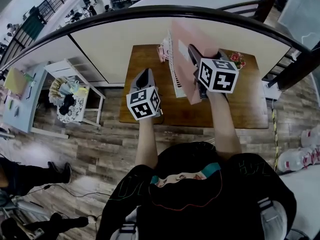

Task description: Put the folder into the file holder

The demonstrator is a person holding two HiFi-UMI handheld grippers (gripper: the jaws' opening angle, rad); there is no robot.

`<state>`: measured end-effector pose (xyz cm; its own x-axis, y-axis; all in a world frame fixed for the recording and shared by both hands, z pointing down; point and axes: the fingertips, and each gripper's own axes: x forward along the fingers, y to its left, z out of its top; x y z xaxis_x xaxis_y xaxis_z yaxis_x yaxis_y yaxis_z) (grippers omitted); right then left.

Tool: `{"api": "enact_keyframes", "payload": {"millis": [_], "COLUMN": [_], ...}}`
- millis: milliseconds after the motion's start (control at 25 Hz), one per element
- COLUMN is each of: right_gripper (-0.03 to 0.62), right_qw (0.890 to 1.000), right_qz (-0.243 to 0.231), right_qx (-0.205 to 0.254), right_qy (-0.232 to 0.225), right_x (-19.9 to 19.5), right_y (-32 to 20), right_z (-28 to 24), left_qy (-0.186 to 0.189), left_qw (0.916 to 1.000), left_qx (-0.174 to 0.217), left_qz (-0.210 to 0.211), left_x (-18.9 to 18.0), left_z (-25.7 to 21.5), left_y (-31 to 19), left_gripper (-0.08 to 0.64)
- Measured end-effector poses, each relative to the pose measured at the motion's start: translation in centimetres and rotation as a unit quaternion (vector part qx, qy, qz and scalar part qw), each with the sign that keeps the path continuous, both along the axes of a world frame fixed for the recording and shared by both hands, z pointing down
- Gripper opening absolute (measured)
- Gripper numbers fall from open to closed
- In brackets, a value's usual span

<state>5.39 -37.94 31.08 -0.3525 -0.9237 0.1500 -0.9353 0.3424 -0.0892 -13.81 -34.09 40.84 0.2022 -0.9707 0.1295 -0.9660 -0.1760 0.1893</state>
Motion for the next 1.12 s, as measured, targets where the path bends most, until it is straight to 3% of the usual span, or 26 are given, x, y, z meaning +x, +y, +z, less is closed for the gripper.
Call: {"api": "enact_keyframes", "payload": {"millis": [680,1120], "right_gripper": [0.285,0.284], "right_qw": [0.999,0.996], "right_qz": [0.049,0.064], "right_qx": [-0.006,0.066], "right_qy": [0.004,0.011], "right_x": [-1.8,-3.3], "right_y": [-6.2,-7.3], "right_z": [1.5,0.7], "left_qy": [-0.026,-0.04], "left_qw": [0.9993,0.9978], "left_qx": [-0.015,-0.035], "left_qz": [-0.023,-0.039], "left_x": [-2.8,-4.3], "left_z": [0.5,1.1], "left_y": [-3.0,-3.3], "left_gripper": [0.001,0.002]}}
